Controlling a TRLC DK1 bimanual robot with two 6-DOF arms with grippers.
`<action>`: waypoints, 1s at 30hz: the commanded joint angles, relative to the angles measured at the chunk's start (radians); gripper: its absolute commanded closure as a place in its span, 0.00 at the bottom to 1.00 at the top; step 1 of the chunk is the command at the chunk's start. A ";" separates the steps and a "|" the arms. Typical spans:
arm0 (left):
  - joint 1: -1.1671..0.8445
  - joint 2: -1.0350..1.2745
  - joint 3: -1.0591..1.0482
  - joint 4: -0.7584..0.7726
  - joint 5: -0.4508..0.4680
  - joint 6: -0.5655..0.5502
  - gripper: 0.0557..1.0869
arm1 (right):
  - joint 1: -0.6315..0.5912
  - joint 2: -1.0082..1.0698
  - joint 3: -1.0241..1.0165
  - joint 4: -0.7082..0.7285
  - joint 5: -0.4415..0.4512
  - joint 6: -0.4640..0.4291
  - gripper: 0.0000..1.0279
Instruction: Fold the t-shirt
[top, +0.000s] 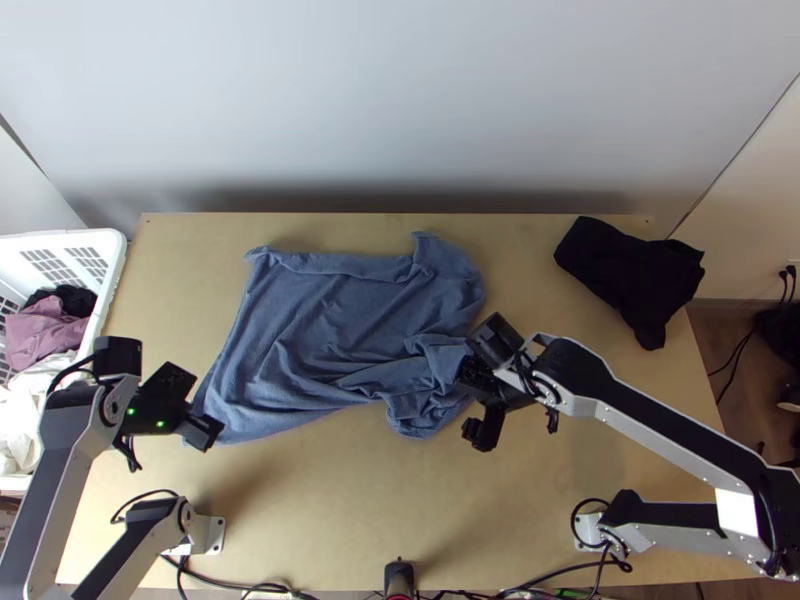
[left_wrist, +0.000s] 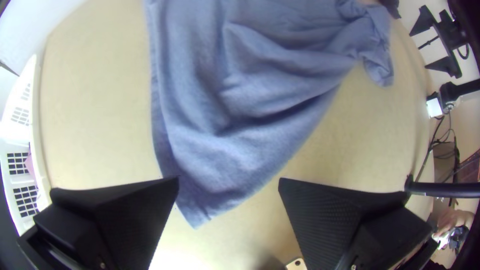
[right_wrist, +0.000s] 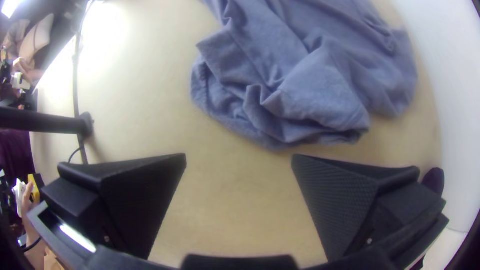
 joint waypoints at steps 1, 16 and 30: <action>0.059 0.003 -0.038 0.030 -0.048 0.025 0.06 | 0.035 0.019 -0.006 0.004 -0.002 -0.001 0.05; 0.047 0.038 -0.091 0.064 -0.102 -0.015 0.07 | 0.151 0.095 -0.002 0.067 -0.020 -0.004 0.05; -0.002 0.047 -0.085 0.074 -0.102 -0.079 0.09 | 0.196 0.252 -0.022 0.265 -0.020 -0.007 0.05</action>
